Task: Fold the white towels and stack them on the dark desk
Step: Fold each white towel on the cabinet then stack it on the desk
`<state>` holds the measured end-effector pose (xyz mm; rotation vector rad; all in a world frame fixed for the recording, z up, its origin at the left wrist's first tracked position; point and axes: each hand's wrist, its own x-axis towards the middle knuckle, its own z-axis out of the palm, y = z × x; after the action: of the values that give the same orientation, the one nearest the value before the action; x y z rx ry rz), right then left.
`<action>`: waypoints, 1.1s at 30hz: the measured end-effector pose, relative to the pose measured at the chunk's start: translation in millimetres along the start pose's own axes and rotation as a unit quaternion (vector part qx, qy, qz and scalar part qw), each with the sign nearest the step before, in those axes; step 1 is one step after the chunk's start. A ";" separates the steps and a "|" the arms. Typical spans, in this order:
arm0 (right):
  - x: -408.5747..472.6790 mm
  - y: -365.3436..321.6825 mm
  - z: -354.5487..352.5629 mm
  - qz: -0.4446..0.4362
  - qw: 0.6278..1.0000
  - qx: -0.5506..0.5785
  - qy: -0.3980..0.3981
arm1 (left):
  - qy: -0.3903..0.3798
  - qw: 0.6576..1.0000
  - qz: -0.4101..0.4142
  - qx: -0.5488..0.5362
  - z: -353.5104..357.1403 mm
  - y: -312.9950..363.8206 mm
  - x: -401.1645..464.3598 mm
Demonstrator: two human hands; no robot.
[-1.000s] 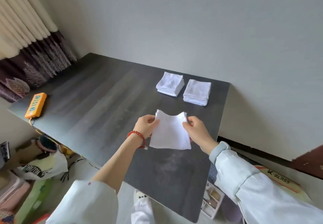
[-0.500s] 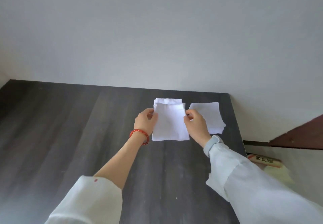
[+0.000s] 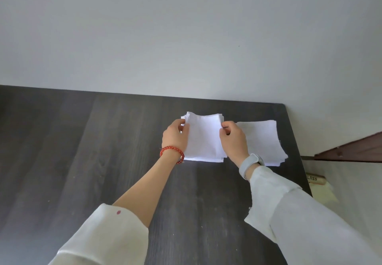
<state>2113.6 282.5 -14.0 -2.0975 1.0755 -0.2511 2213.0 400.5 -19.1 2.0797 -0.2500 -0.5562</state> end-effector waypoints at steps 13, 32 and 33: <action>1.5 12.6 9.8 -0.110 0.989 -0.068 0.074 | 0.094 0.995 0.034 0.019 18.6 -9.9 14.3; 0.4 12.5 11.2 -0.221 0.939 -0.249 -0.086 | -0.034 0.904 0.162 0.393 21.0 -12.3 -5.9; -5.9 11.6 5.8 -0.212 0.960 -0.175 -0.049 | -0.007 0.933 0.145 0.330 19.8 -9.2 -13.6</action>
<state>2105.5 285.9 -25.3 -2.6231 0.6342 -0.1669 2191.2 395.9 -31.9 2.6126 -0.8340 -0.3262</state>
